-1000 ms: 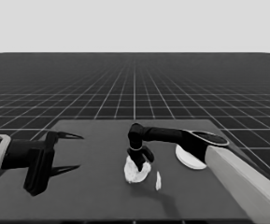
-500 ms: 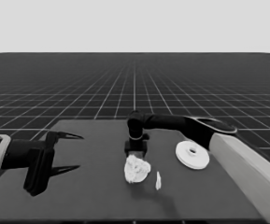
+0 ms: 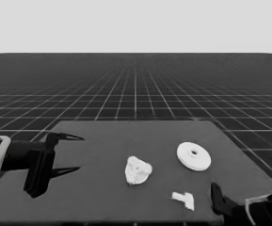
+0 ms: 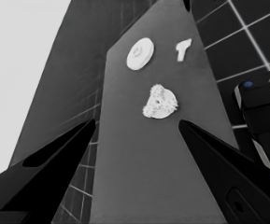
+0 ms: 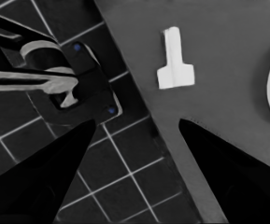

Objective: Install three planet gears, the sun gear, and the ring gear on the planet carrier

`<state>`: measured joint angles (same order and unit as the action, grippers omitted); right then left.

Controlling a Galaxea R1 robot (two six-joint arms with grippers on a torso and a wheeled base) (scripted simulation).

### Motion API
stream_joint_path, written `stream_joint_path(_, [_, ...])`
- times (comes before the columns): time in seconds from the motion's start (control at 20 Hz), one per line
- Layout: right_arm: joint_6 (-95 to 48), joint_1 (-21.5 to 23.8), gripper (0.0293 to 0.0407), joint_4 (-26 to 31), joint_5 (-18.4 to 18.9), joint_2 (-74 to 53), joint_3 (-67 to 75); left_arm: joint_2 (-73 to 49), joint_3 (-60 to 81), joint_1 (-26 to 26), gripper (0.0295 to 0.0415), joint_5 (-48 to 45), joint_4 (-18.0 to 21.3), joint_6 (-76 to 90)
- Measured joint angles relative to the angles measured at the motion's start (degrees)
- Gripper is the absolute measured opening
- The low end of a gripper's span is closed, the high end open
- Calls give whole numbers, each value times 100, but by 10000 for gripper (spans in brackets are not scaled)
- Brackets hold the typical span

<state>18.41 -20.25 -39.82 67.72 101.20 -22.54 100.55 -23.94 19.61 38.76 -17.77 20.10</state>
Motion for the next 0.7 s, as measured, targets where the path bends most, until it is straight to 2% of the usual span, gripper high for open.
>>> stream_joint_path(0.05, [1091, 1962, 395, 2759, 285, 763, -1845, 0, 0, 0, 385, 0, 0, 0])
stream_joint_path(0.1, [1469, 2601, 393, 3454, 805, 1657, -3956, 0, 0, 0, 385, 0, 0, 0])
stream_joint_path(0.15, [1586, 2600, 389, 3579, 1186, 2381, -5502, 0, 0, 0, 385, 0, 0, 0])
stream_joint_path(0.25, [1456, 2551, 385, 3651, 1551, 3291, -7408, 0, 0, 0, 385, 0, 0, 0])
stream_joint_path(0.45, [1191, 2517, 385, 3660, 1713, 3902, -8687, 0, 0, 0, 385, 0, 0, 0])
stream_joint_path(0.5, [1167, 2514, 385, 3659, 1722, 3945, -8777, 0, 0, 0, 385, 0, 0, 0])
stream_joint_path(0.6, [982, 1854, 385, 3353, 1143, 4177, -9251, 0, 0, 0, 385, 0, 0, 0])
stream_joint_path(0.7, [851, 1616, 385, 3283, 932, 4331, -9563, 0, 0, 0, 385, 0, 0, 0])
